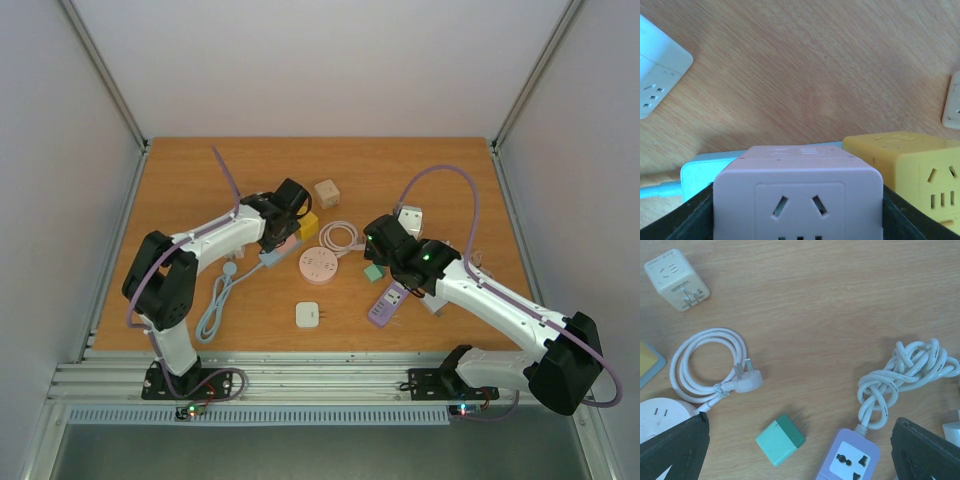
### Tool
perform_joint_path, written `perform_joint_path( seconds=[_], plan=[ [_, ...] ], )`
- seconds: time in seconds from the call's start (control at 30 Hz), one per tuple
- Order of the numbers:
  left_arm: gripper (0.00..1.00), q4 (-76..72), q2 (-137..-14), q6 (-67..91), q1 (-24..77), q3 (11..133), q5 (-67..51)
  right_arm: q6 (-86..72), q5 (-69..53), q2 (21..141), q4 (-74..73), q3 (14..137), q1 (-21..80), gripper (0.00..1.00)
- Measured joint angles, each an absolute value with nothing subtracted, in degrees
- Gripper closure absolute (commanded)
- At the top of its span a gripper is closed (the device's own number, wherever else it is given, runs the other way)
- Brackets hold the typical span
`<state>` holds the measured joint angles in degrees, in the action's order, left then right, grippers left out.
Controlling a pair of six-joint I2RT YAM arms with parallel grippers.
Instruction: Insert the plug
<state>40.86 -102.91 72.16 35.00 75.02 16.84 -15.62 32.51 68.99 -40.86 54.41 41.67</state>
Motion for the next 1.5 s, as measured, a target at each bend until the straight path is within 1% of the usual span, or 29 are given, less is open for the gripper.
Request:
perform_joint_path(
  seconds=[0.43,0.73,1.03,1.23,1.5],
  plan=[
    [0.78,40.9,-102.4,74.4,31.2,74.9,10.5,-15.6,32.6,68.7,-41.6,54.4,41.6,0.01],
    [0.79,41.8,-103.0,71.5,30.7,76.1,9.1,-15.6,32.6,68.6,-41.6,54.4,41.5,0.01],
    [0.80,42.0,-103.2,70.7,33.5,76.1,14.0,-15.6,32.6,68.6,-41.6,54.3,41.5,0.01],
    [0.82,40.2,-102.9,74.5,35.8,74.2,18.0,-15.8,32.6,68.6,-41.6,54.2,41.5,0.02],
    [0.80,39.8,-103.0,78.2,38.1,73.4,22.9,-16.1,32.6,68.6,-41.6,54.2,41.5,0.02]
  ],
)
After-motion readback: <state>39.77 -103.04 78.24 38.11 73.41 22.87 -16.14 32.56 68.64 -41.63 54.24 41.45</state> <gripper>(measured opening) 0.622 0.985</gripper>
